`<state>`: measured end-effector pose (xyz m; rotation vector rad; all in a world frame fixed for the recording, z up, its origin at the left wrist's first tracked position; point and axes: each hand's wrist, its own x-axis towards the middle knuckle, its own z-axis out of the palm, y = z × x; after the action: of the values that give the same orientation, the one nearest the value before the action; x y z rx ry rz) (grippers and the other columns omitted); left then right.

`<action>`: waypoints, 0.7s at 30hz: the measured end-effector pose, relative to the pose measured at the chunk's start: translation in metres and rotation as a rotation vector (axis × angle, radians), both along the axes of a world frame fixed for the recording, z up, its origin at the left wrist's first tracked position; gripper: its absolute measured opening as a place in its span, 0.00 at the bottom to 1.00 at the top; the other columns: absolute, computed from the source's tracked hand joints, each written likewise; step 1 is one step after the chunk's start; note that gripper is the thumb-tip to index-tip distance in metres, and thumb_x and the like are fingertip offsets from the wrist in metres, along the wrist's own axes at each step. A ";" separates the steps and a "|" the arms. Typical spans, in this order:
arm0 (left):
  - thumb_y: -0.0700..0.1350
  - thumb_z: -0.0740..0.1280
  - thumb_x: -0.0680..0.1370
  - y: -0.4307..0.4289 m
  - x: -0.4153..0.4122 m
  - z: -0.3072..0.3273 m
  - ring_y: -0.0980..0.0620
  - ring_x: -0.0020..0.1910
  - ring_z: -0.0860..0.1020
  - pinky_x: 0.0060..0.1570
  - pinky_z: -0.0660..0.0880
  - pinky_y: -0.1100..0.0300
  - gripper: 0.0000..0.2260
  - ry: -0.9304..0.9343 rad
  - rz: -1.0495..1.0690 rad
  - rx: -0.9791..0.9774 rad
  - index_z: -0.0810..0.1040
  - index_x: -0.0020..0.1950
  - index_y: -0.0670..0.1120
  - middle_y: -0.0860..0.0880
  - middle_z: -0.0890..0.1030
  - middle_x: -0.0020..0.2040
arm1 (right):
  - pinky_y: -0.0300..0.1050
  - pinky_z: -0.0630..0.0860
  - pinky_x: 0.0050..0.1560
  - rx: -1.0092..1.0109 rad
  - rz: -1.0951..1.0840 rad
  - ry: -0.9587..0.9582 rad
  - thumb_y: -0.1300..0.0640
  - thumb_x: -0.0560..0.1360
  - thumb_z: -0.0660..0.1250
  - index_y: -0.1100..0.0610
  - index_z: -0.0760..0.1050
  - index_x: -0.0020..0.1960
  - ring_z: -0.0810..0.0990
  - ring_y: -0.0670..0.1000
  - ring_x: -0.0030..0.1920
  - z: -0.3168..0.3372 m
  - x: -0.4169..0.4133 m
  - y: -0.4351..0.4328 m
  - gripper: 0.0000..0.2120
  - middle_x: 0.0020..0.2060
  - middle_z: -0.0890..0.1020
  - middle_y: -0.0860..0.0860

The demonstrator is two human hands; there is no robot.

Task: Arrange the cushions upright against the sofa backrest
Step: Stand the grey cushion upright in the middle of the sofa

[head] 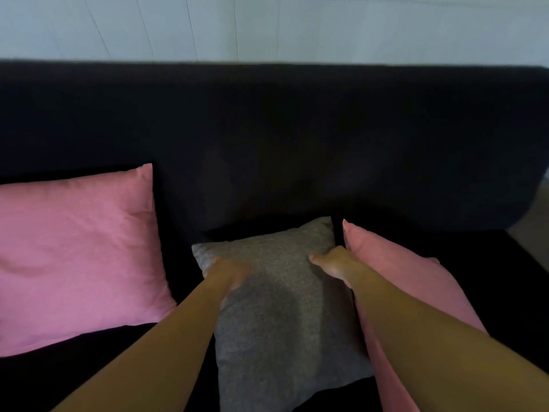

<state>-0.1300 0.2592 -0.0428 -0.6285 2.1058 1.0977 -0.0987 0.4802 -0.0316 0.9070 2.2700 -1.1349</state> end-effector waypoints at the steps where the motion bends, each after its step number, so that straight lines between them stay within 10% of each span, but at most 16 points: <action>1: 0.57 0.71 0.66 0.001 0.008 0.001 0.40 0.64 0.75 0.64 0.73 0.46 0.42 -0.067 0.064 0.044 0.61 0.76 0.46 0.41 0.74 0.67 | 0.50 0.68 0.71 -0.010 0.005 -0.007 0.42 0.74 0.68 0.64 0.61 0.76 0.70 0.58 0.71 -0.007 0.001 0.002 0.39 0.73 0.69 0.58; 6: 0.52 0.73 0.70 -0.002 0.029 -0.027 0.38 0.73 0.64 0.69 0.67 0.40 0.52 -0.132 0.231 0.051 0.36 0.78 0.48 0.41 0.58 0.77 | 0.50 0.68 0.71 -0.118 -0.053 -0.005 0.39 0.66 0.74 0.64 0.60 0.76 0.70 0.57 0.71 -0.032 0.005 0.009 0.49 0.73 0.68 0.57; 21: 0.48 0.72 0.69 0.018 0.012 0.057 0.42 0.55 0.78 0.51 0.79 0.47 0.46 0.396 0.093 0.004 0.43 0.78 0.54 0.41 0.72 0.66 | 0.51 0.79 0.57 -0.415 -0.283 0.459 0.58 0.65 0.80 0.51 0.74 0.62 0.82 0.50 0.54 0.025 0.015 0.036 0.28 0.56 0.83 0.51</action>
<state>-0.1176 0.2770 0.0138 -0.5454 2.4257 1.3683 -0.0833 0.5164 -0.0063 0.8801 2.1383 -2.0266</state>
